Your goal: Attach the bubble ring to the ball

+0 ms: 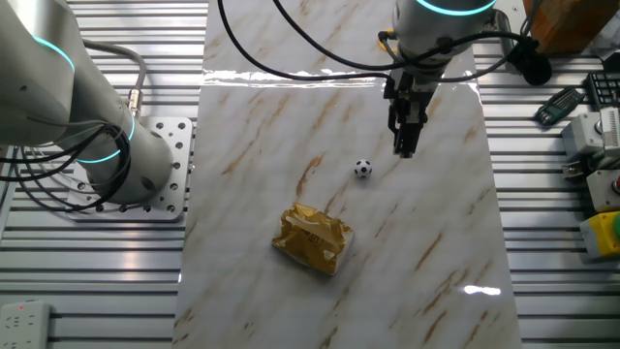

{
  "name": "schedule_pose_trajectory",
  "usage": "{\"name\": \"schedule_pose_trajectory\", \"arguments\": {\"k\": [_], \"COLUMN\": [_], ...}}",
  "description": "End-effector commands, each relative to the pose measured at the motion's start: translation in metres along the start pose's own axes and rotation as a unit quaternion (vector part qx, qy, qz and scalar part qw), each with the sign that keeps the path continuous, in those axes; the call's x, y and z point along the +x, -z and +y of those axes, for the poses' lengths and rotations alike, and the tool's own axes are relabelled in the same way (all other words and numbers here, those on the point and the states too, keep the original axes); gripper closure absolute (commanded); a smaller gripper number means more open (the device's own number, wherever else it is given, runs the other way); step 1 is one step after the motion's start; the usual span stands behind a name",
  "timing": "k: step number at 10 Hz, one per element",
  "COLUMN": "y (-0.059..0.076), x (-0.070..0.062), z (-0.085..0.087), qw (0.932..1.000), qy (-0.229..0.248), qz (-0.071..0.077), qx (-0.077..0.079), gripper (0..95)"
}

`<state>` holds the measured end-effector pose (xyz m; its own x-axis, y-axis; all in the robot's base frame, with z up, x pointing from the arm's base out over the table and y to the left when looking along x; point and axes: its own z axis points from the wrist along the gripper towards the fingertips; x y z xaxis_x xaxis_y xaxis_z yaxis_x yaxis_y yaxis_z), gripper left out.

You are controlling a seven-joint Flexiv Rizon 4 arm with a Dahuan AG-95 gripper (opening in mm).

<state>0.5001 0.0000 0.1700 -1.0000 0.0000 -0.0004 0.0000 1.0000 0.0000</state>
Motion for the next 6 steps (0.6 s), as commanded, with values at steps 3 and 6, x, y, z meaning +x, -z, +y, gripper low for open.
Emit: {"name": "schedule_pose_trajectory", "arguments": {"k": [3, 6], "y": [0.005, 0.0074], "x": [0.0026, 0.0038], "z": [0.0024, 0.0028], "qw": [0.9977, 0.9972], "qy": [-0.022, -0.035], "qz": [-0.049, -0.051], "qx": [0.041, 0.042], "gripper": [95.0, 95.0]}}
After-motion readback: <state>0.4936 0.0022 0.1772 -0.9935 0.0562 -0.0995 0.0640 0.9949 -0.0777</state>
